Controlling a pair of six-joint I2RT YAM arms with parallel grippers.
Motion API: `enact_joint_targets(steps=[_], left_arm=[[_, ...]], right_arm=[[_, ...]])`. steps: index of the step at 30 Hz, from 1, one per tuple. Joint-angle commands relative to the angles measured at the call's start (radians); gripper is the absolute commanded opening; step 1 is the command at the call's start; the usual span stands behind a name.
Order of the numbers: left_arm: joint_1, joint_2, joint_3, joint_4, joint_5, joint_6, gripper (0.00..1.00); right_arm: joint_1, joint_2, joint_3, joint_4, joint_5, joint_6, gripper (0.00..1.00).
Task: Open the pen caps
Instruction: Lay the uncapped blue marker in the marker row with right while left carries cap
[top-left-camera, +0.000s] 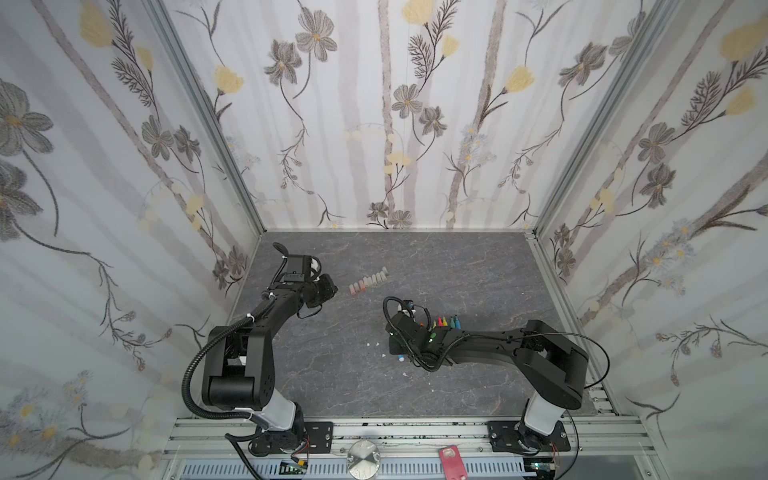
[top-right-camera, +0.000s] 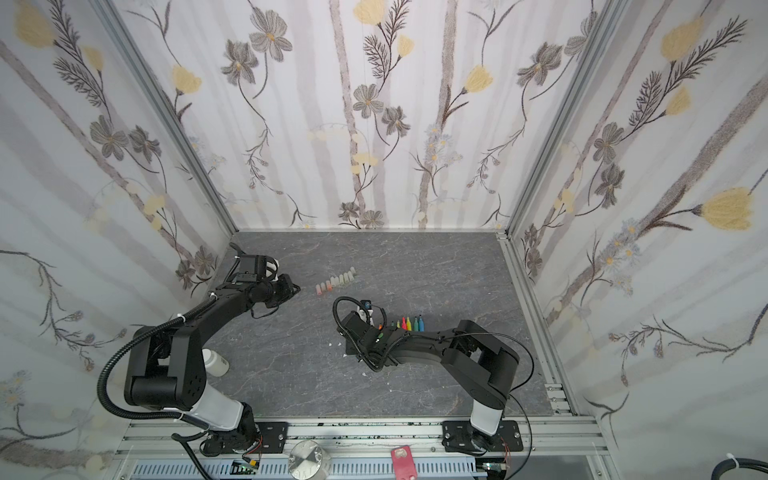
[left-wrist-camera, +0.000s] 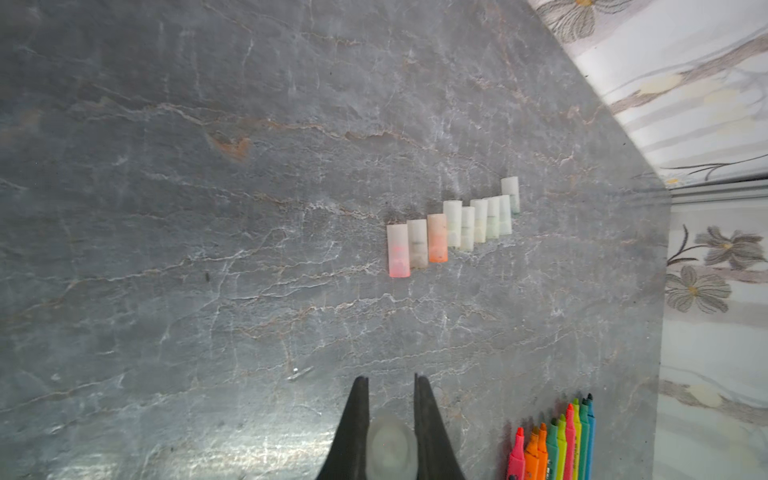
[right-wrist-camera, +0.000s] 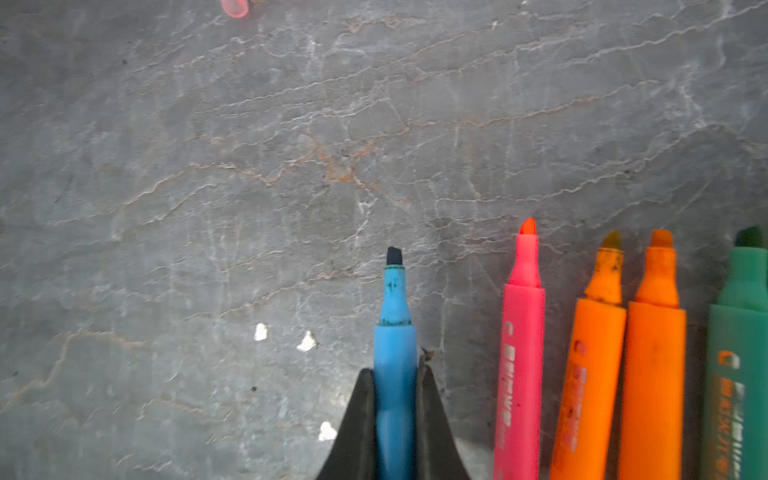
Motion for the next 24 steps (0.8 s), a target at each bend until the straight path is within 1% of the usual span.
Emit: enact_joint_targets(steps=[1,2,10,24], left_arm=[[0.001,0.037,-0.011,0.051,-0.007,0.015,0.0],[0.001,0.051,-0.013,0.066,-0.001,0.012,0.0],[0.001,0.154,-0.012,0.141,0.019,-0.002,0.0],[-0.003,0.26,0.028,0.195,0.047,-0.009,0.0]], right_arm=[[0.005,0.014,0.006,-0.057,0.099,0.055,0.0],[0.005,0.013,0.004,-0.056,0.1,0.057,0.0],[0.003,0.038,0.034,-0.08,0.099,0.05,0.1],[-0.003,0.07,0.056,-0.107,0.083,0.047,0.19]])
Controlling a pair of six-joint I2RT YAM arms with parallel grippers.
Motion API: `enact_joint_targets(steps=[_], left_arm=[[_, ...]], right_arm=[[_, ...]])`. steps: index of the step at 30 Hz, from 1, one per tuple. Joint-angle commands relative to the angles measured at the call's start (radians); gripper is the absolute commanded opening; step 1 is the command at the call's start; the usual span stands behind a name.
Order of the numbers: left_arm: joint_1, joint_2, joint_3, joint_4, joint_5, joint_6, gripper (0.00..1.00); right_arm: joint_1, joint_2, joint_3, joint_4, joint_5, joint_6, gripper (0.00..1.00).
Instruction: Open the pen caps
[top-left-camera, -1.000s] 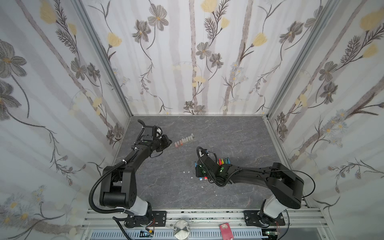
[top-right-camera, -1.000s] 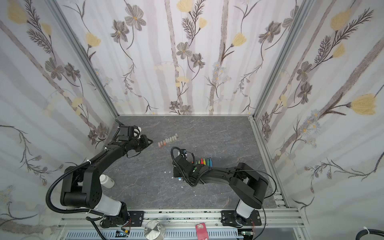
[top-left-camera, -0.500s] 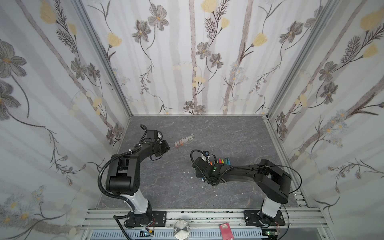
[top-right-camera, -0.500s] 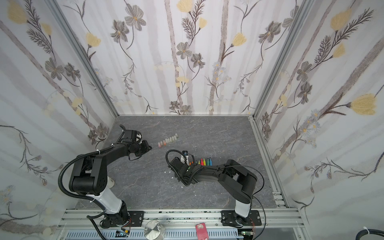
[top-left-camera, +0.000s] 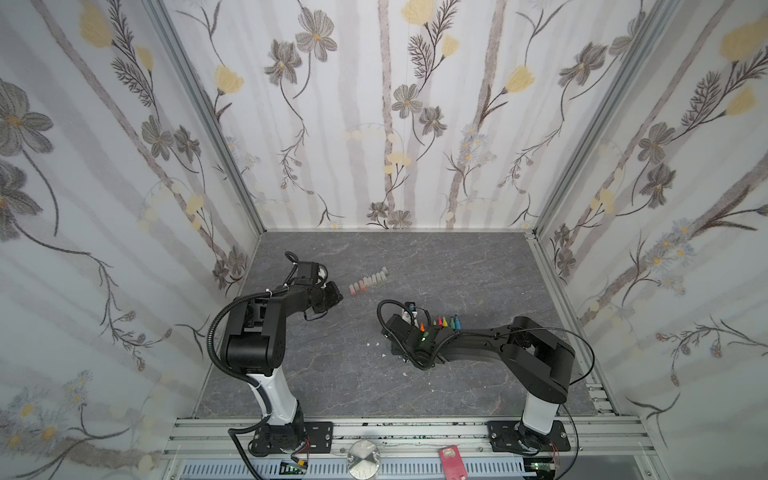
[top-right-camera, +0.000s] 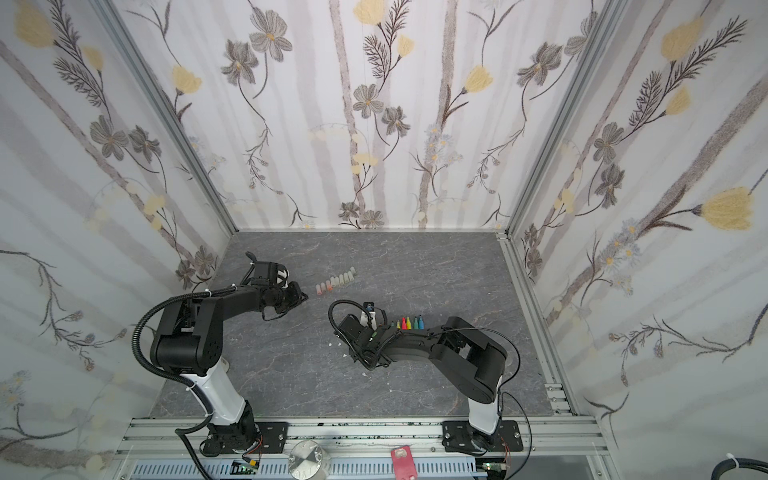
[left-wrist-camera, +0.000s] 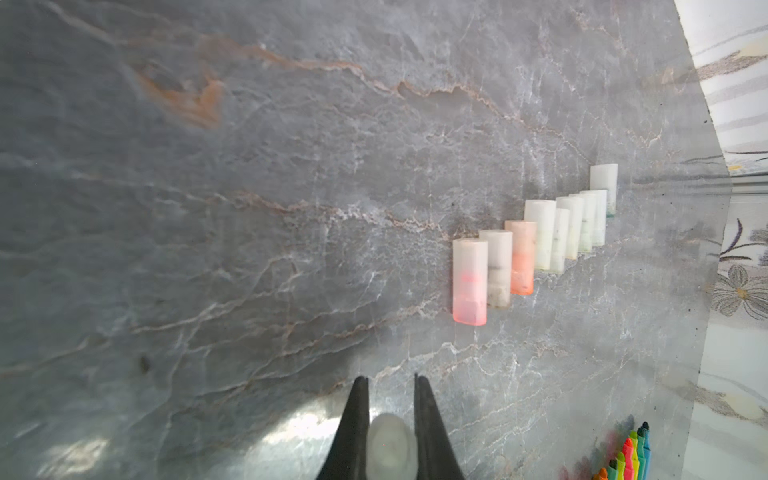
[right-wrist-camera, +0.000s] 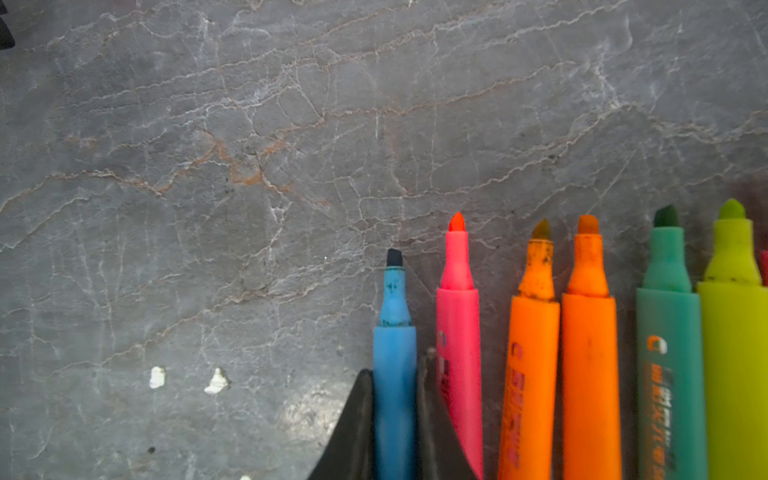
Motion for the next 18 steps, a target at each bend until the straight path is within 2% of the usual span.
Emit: enact_joint_targets(steps=[1,15,18], left_arm=[[-0.002,0.03,0.027,0.038,0.012,-0.006,0.0],[-0.029,0.116,0.096,0.093,-0.002,-0.047,0.0],[-0.035,0.124,0.099,0.098,-0.005,-0.055,0.05]], right_arm=[[-0.001,0.007,0.011,-0.018,0.014,0.011,0.19],[0.004,-0.048,-0.017,0.005,0.032,0.005,0.31],[0.006,-0.088,-0.035,0.011,0.053,-0.003,0.33]])
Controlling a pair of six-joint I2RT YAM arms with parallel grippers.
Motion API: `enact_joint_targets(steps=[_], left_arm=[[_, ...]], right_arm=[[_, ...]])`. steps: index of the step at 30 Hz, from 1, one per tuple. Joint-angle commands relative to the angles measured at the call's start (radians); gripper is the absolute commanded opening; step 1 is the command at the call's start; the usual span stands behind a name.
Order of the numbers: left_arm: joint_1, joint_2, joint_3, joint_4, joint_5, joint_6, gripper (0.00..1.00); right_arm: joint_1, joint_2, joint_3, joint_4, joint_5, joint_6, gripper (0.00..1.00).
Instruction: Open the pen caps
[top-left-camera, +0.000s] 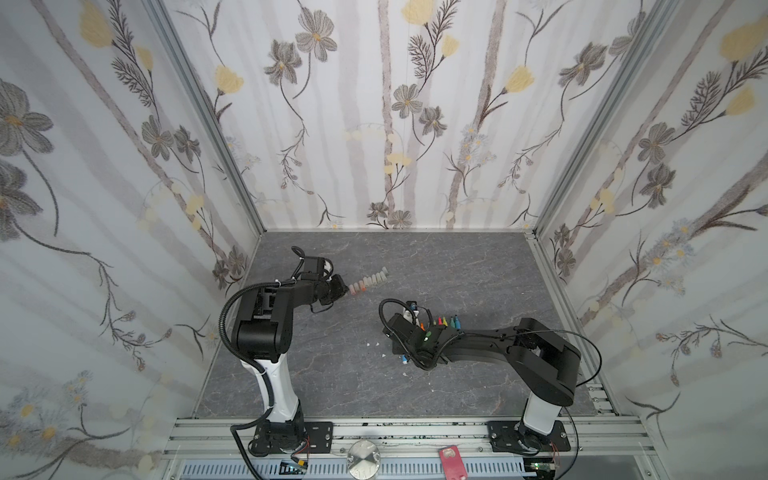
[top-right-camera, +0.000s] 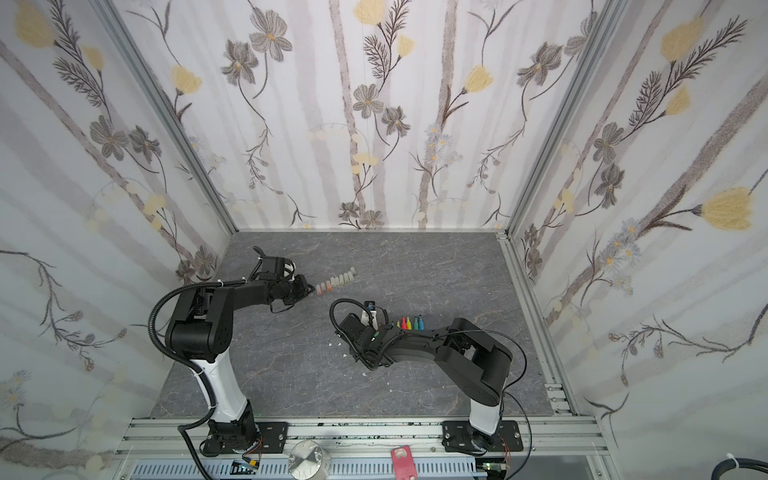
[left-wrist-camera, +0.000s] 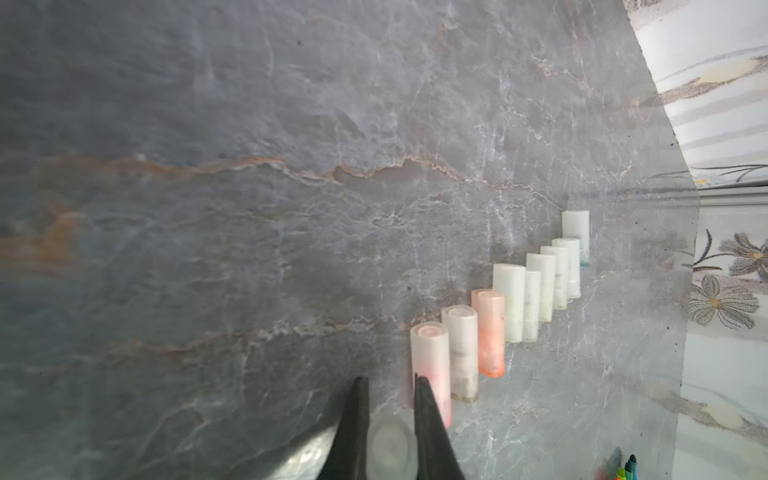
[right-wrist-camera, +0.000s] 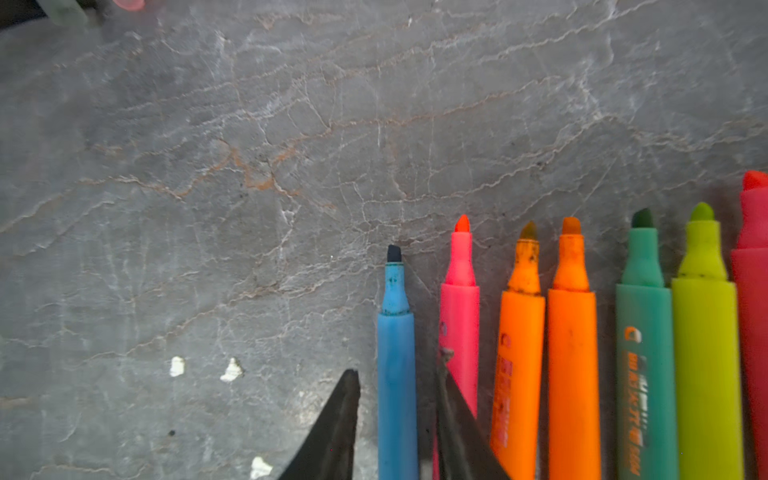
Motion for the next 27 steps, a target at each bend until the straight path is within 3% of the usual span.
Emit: enact_joint_targets(steps=[1,11,19,22,24,25,27], left_arm=[[-0.005,0.013,0.007,0.005,-0.023,-0.014,0.06],[-0.008,0.011,0.011,-0.003,-0.034,-0.014,0.25],[-0.008,-0.016,0.009,-0.017,-0.034,-0.013,0.29],[-0.008,-0.063,0.006,-0.037,-0.039,-0.011,0.31],[-0.008,-0.117,0.001,-0.056,-0.048,-0.013,0.34],[-0.007,-0.156,-0.004,-0.062,-0.048,-0.014,0.38],[-0.007,-0.246,-0.021,-0.058,-0.04,-0.009,0.57]], right_arm=[[0.001,-0.039,-0.012,0.013,0.049,-0.004,0.34],[0.001,-0.129,-0.022,-0.025,0.115,-0.034,0.35],[-0.003,-0.225,-0.04,-0.035,0.172,-0.067,0.38],[-0.009,-0.287,-0.041,-0.034,0.189,-0.122,0.45],[-0.021,-0.335,-0.038,-0.034,0.196,-0.174,0.56],[-0.034,-0.362,-0.035,-0.037,0.191,-0.211,0.61],[-0.077,-0.411,-0.024,-0.058,0.172,-0.266,0.69]])
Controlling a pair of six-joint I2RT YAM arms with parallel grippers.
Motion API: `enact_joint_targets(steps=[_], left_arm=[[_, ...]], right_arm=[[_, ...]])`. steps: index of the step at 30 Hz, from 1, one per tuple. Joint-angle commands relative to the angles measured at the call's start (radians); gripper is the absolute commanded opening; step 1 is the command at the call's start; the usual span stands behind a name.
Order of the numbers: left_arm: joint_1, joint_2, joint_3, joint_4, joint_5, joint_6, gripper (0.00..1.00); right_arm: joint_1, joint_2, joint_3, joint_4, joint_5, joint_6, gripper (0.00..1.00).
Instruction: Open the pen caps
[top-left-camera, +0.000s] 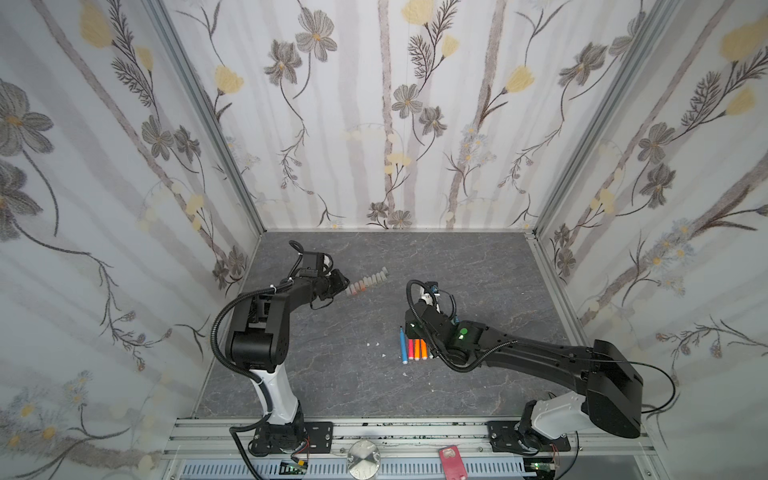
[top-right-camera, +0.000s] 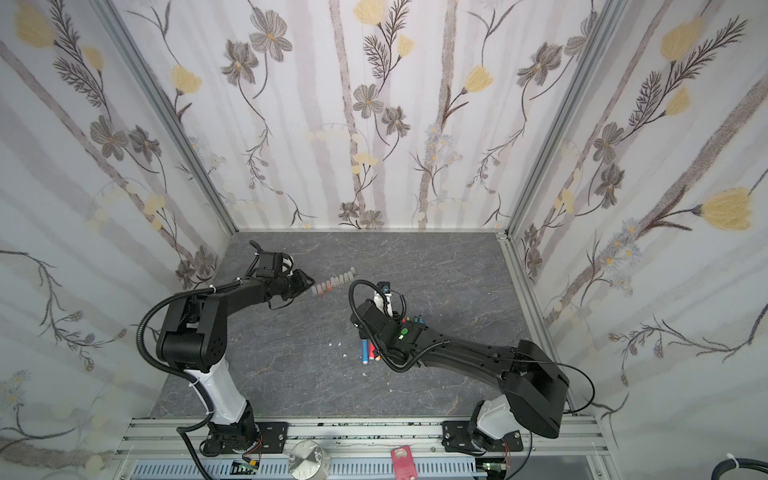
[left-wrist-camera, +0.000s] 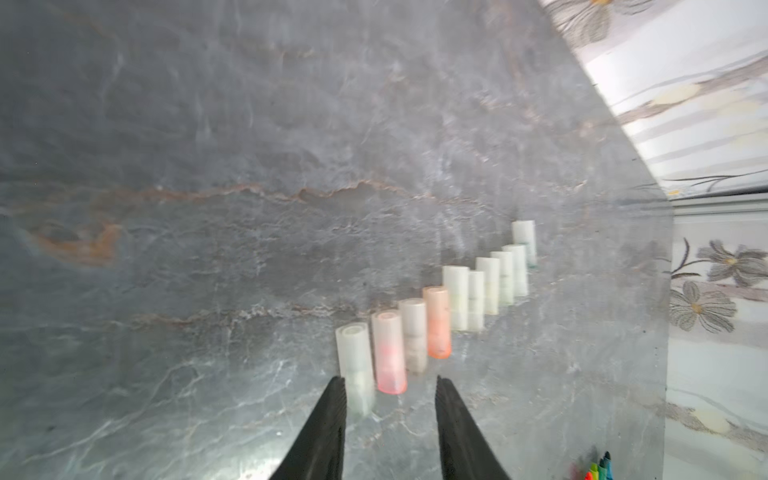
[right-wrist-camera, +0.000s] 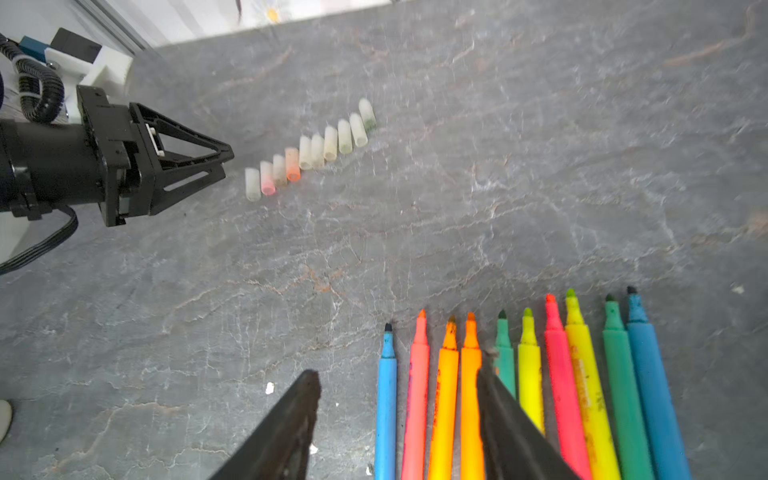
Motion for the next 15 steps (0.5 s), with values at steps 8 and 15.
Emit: enact_joint_targets(steps=[8,15], left_arm=[[0.02,-0.439,-0.071,0.011,-0.232,0.06,1.0],[0.031,-0.614,-0.354,0.294,-0.459,0.269,1.0]], right_arm=[[-0.418,-0.251,-0.038,0.013,-0.049,-0.321,1.0],[-0.699,-0.29,-0.389,0.498,-0.047,-0.615,1.0]])
